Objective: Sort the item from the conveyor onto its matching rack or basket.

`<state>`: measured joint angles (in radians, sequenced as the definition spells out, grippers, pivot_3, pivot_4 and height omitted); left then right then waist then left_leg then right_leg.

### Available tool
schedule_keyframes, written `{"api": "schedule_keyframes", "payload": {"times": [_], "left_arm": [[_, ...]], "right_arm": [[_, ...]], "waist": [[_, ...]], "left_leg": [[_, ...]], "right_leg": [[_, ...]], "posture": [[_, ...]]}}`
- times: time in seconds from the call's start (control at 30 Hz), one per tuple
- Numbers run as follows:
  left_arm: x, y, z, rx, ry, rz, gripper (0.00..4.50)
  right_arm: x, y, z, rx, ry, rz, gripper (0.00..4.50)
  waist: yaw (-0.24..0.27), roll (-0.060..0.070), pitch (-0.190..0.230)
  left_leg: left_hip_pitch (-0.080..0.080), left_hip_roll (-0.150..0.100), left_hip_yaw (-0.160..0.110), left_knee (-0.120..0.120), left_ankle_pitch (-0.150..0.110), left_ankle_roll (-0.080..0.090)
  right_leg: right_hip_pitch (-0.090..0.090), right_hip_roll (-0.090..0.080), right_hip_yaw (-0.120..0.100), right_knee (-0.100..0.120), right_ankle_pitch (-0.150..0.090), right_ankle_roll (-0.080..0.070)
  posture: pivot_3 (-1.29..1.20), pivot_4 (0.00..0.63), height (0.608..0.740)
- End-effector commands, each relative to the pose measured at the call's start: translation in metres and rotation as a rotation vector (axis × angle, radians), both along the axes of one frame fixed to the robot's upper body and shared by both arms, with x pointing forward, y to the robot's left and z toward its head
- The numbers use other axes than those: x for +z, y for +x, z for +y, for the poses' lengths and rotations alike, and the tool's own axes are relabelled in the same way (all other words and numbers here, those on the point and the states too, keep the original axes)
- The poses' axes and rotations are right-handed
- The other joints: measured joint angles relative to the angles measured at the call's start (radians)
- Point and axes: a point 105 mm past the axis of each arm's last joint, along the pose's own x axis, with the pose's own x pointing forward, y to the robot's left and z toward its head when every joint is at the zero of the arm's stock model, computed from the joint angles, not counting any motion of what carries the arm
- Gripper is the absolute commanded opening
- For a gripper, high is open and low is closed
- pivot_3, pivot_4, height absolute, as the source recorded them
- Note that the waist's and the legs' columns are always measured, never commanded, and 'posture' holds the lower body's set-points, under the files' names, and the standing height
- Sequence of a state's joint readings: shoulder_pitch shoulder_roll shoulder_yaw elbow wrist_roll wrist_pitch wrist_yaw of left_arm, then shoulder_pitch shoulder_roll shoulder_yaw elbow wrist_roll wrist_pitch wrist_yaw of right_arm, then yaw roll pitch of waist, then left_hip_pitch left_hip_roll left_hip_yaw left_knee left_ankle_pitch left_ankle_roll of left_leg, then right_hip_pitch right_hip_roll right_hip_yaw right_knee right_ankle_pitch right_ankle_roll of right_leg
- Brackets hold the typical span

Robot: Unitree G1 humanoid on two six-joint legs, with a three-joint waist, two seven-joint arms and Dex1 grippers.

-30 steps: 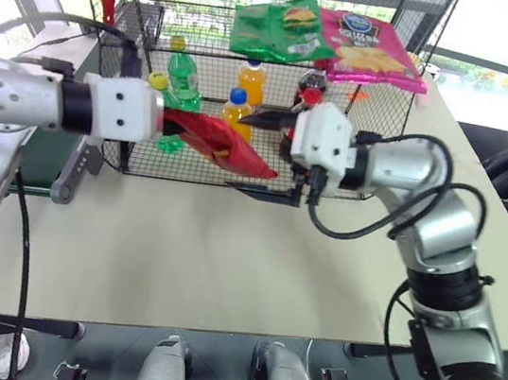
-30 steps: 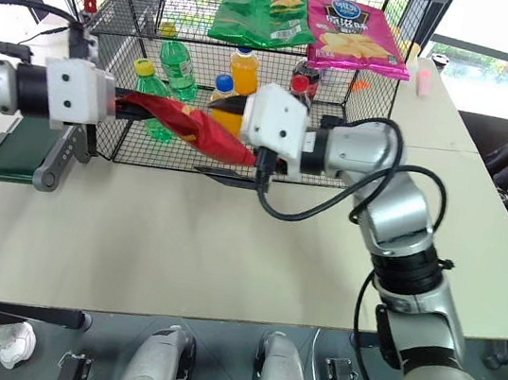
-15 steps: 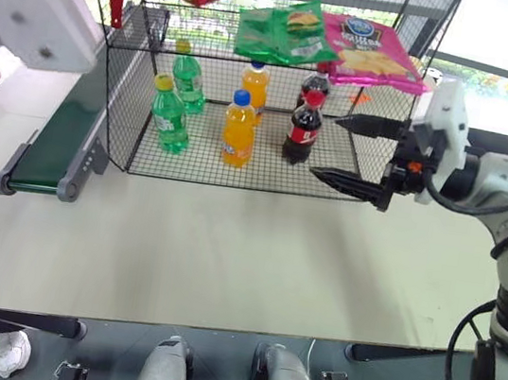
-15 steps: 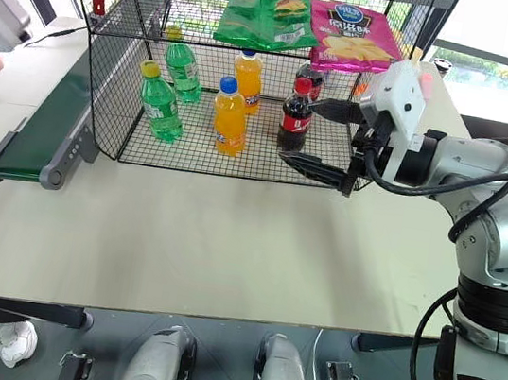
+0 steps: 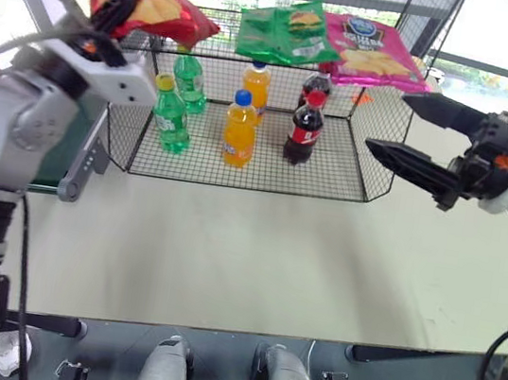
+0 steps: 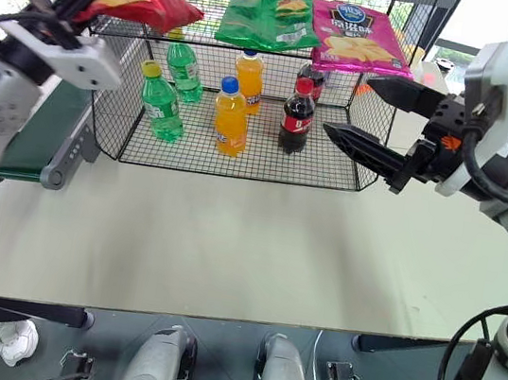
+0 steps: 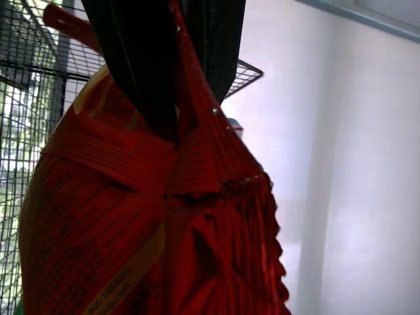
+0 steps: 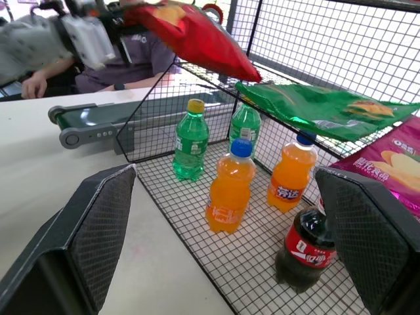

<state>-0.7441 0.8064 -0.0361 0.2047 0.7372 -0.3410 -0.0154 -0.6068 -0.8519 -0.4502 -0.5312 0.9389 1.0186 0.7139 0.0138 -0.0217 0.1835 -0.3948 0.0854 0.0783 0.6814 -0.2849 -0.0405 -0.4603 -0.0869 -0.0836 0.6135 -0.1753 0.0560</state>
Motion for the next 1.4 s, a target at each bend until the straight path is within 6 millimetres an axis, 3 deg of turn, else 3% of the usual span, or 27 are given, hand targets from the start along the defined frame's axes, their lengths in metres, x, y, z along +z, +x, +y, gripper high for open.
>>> {"api": "schedule_keyframes", "payload": {"times": [0.03, 0.13, 0.27, 0.5, 0.57, 0.67, 0.93, 0.97, 1.1, 1.3, 1.4], "left_arm": [[-0.009, 0.023, -0.002, 0.026, -0.030, 0.043, 0.00], [-0.032, 0.046, -0.006, 0.049, -0.059, 0.152, 0.00], [-0.037, 0.062, -0.004, 0.089, -0.089, 0.189, 0.00], [0.000, 0.068, -0.023, 0.078, -0.131, 0.033, 0.00], [0.002, 0.069, -0.024, 0.088, -0.122, 0.033, 0.00], [-0.003, 0.073, -0.021, 0.123, -0.080, 0.058, 0.78], [0.002, 0.071, -0.009, 0.178, -0.061, 0.046, 4.23], [0.003, 0.068, -0.009, 0.173, -0.058, 0.042, 4.49], [0.002, 0.052, -0.005, 0.142, -0.069, 0.081, 4.49], [-0.035, 0.020, -0.014, 0.041, -0.144, 0.302, 4.49], [-0.041, 0.005, -0.019, -0.071, -0.338, 0.380, 4.49]], "right_arm": [[0.010, -0.009, -0.001, -0.024, -0.007, -0.057, 4.47], [0.011, -0.010, -0.001, -0.034, -0.001, -0.064, 4.47], [0.012, -0.010, -0.001, -0.038, 0.008, -0.066, 4.47], [0.011, -0.008, 0.001, -0.042, 0.019, -0.066, 4.47], [0.011, -0.008, 0.001, -0.042, 0.021, -0.067, 4.47], [0.011, -0.008, 0.002, -0.041, 0.027, -0.067, 4.50], [0.009, -0.007, 0.004, -0.037, 0.043, -0.066, 4.50], [0.009, -0.006, 0.004, -0.037, 0.044, -0.065, 4.50], [0.007, -0.005, 0.005, -0.034, 0.043, -0.060, 4.50], [0.002, -0.001, 0.007, -0.030, 0.050, -0.045, 4.50], [0.001, 0.000, 0.008, -0.025, 0.050, -0.040, 4.50]], "waist": [[0.002, 0.000, 0.000], [0.001, 0.000, 0.000], [0.000, -0.001, 0.000], [0.000, -0.001, 0.000], [-0.001, -0.001, 0.000], [-0.001, -0.001, 0.000], [-0.001, -0.001, 0.000], [-0.001, -0.001, 0.000], [-0.007, -0.001, 0.000], [0.002, 0.000, 0.000], [0.004, -0.001, 0.000]], "left_leg": [[0.000, 0.000, 0.000, 0.000, 0.000, 0.000], [0.000, 0.000, 0.000, 0.000, 0.000, 0.000], [0.000, 0.000, 0.000, 0.000, 0.000, 0.000], [0.000, 0.000, 0.000, 0.001, 0.000, 0.000], [-0.002, 0.000, 0.000, 0.000, 0.000, 0.000], [-0.003, 0.000, 0.000, 0.000, -0.001, 0.001], [0.000, 0.000, 0.000, 0.000, -0.001, 0.001], [0.000, 0.000, 0.000, 0.000, -0.001, 0.001], [0.002, 0.000, 0.000, 0.000, -0.001, 0.001], [0.002, 0.000, 0.000, -0.001, -0.001, 0.001], [0.001, 0.000, 0.000, 0.002, -0.001, 0.001]], "right_leg": [[0.000, 0.000, 0.000, 0.000, 0.000, 0.000], [0.000, 0.000, 0.000, 0.000, 0.000, 0.000], [0.000, 0.000, 0.000, 0.000, 0.000, 0.000], [0.000, 0.000, 0.000, 0.000, 0.000, 0.000], [-0.001, 0.000, 0.000, 0.000, 0.000, 0.000], [-0.002, 0.000, 0.000, 0.000, 0.000, 0.001], [0.000, 0.000, 0.000, 0.000, -0.001, 0.000], [0.000, 0.000, 0.000, 0.000, -0.001, 0.000], [0.000, 0.000, 0.000, 0.000, -0.002, -0.002], [0.001, 0.000, 0.000, 0.001, -0.001, 0.000], [0.001, -0.001, 0.000, 0.001, -0.002, -0.004]], "posture": [[0.00, 0.150, 0.740], [0.00, 0.150, 0.740], [0.00, 0.150, 0.740], [0.00, 0.150, 0.740], [0.00, 0.150, 0.740], [0.00, 0.150, 0.740], [0.00, 0.150, 0.740], [0.00, 0.150, 0.740], [0.00, 0.150, 0.740], [0.00, 0.150, 0.740], [0.00, 0.150, 0.740]]}}
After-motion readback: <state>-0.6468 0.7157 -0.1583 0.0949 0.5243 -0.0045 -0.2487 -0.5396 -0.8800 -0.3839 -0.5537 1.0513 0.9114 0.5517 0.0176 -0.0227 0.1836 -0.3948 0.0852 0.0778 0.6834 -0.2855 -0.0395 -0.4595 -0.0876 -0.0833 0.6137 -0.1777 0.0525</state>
